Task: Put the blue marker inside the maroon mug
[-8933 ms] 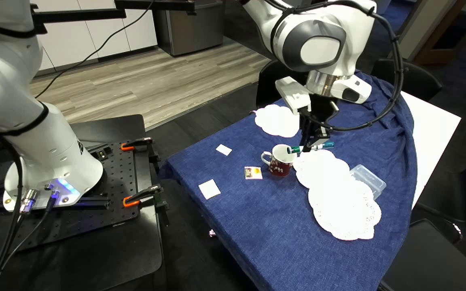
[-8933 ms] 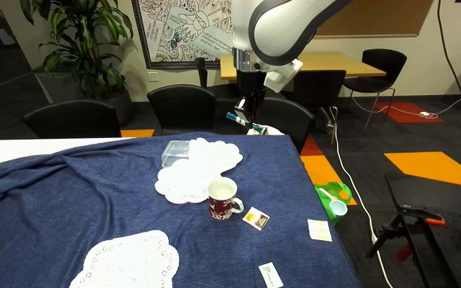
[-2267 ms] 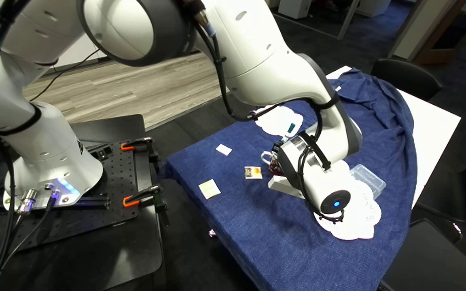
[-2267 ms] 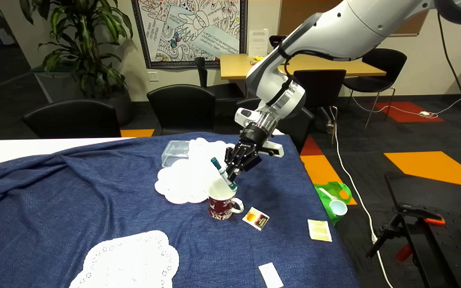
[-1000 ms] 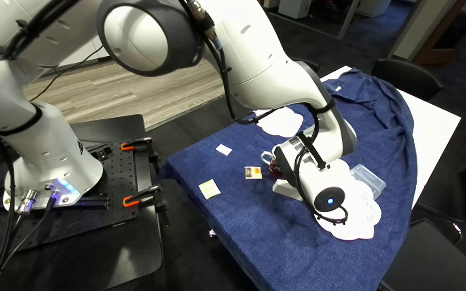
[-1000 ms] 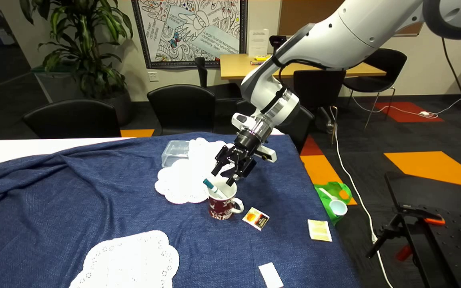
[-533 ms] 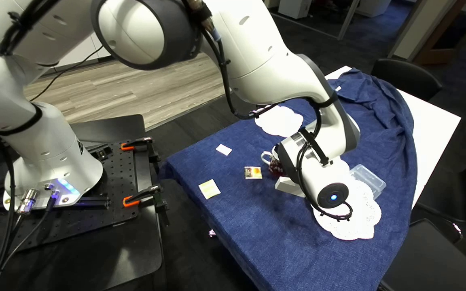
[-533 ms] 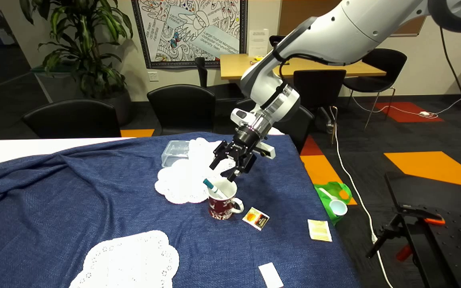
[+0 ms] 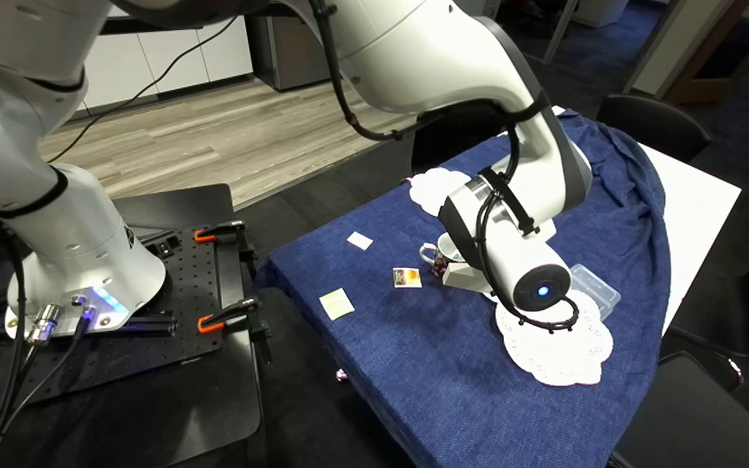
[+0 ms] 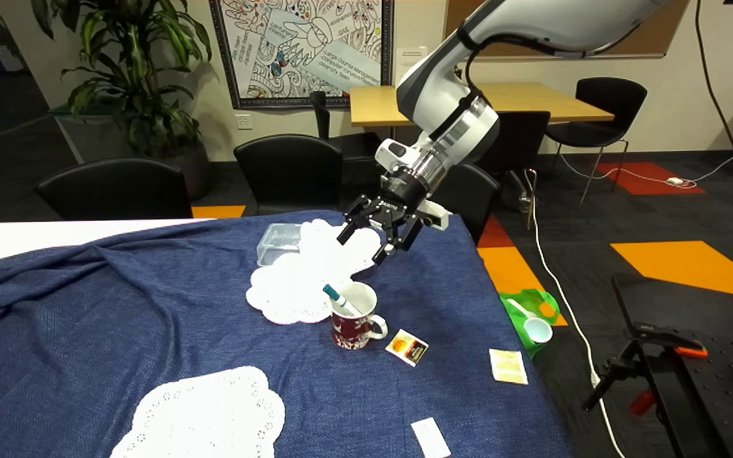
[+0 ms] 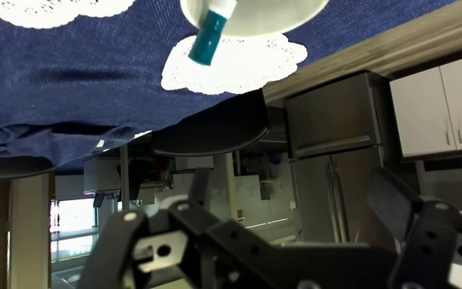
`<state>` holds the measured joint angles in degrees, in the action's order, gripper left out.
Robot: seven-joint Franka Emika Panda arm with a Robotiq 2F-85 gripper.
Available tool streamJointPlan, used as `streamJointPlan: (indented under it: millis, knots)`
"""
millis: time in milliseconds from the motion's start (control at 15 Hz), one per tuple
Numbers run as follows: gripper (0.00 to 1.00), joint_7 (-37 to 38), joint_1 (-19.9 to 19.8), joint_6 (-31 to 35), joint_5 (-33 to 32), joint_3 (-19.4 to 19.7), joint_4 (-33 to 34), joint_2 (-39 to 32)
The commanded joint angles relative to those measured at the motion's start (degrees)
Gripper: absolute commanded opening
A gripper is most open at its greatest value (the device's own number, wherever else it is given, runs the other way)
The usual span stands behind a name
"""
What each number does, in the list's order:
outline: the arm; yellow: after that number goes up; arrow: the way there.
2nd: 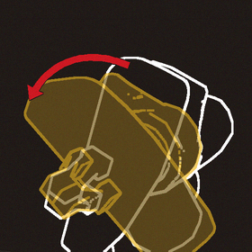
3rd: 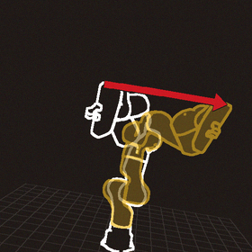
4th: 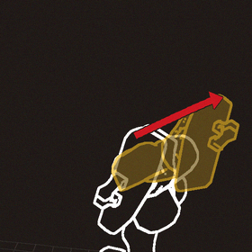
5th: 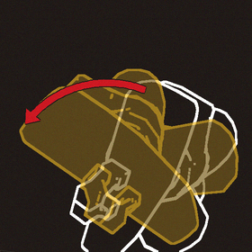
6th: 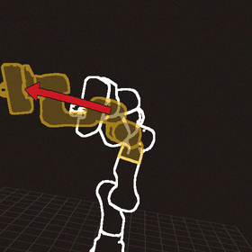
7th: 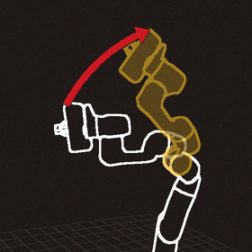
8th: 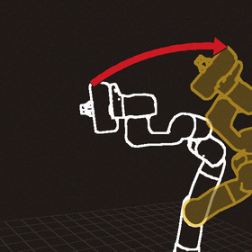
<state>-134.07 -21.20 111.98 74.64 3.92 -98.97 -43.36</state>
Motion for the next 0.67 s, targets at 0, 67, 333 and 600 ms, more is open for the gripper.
streamJointPlan:
  millis: [0, 67, 333, 600]
  knots:
    - [1.0, -3.9, 0.5, -2.3, 1.6, 1.4, -9.5, 9.8]
    - [1.0, -4.3, 0.5, -2.9, 1.9, 1.7, -11.0, 11.8]
    - [1.0, -5.3, 1.0, -5.5, 2.7, 3.0, -14.8, 17.7]
    - [1.0, -4.6, 1.7, -7.4, 2.1, 4.2, -16.9, 21.5]
